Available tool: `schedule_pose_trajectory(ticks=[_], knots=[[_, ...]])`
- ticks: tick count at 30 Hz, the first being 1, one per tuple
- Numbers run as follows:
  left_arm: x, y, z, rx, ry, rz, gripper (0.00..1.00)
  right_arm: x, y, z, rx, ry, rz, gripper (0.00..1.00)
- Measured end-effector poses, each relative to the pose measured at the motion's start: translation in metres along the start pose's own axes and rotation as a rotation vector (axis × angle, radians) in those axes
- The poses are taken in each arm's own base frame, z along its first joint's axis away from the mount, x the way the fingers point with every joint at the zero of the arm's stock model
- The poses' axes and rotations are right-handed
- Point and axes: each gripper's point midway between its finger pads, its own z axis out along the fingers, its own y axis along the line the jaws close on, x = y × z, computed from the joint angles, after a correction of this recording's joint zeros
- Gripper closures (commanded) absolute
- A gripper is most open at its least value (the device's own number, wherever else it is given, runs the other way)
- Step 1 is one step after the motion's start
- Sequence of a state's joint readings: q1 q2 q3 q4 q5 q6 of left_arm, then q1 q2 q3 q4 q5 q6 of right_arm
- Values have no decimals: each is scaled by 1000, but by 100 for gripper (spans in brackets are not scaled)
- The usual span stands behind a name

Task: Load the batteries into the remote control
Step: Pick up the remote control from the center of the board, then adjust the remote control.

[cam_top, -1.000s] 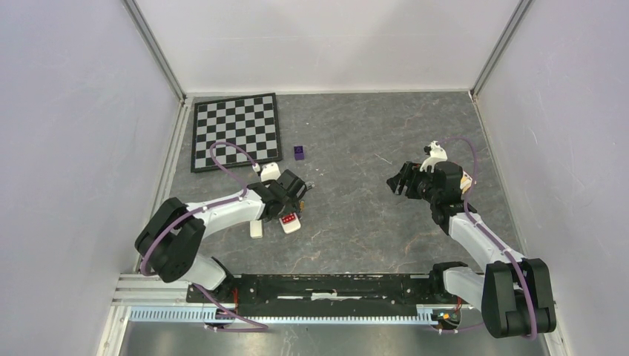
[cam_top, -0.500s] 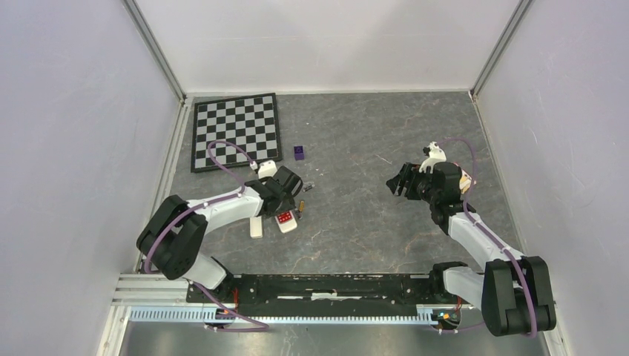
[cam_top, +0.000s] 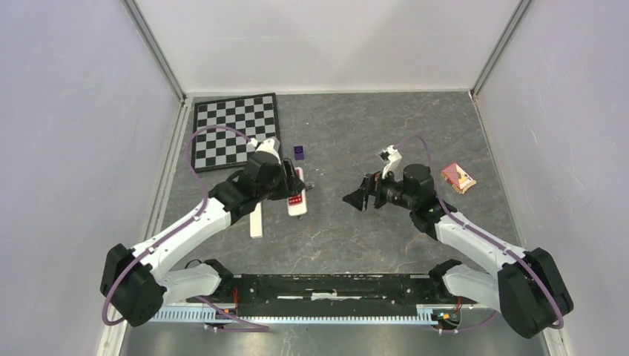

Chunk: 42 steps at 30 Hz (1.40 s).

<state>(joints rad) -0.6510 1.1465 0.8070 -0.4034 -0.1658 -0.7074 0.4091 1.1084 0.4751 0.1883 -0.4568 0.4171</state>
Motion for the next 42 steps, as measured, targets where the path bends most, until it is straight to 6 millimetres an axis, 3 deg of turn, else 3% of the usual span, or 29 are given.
schedule_pose_trajectory(ticks=[3,7,13,19,24,29,32,36,40,42], knots=[[-18,-42,-16,189,-18,19,54,-16,57,3,-181,-66,8,2],[-43,-96,-42,424,-50,37,53,-47,101,-8,-310,-172,30,2],[-73,-151,-81,680,-102,64,53,-91,144,-30,-447,-313,56,2],[-85,-185,-109,876,-105,19,54,-109,172,-44,-557,-370,106,2],[-97,-204,-131,1004,-116,-42,55,-118,196,-52,-645,-387,147,3],[-107,-216,-150,1093,-136,-76,52,-131,212,-62,-702,-421,165,24],[-107,-218,-154,1114,-139,-78,48,-135,215,-65,-715,-439,156,43],[-111,-218,-157,1127,-166,-64,26,-134,214,-64,-709,-438,152,59],[-107,-212,-147,1072,-161,-52,2,-133,212,-60,-695,-452,94,64],[-104,-204,-136,1007,-158,-40,0,-129,208,-53,-673,-446,66,66]])
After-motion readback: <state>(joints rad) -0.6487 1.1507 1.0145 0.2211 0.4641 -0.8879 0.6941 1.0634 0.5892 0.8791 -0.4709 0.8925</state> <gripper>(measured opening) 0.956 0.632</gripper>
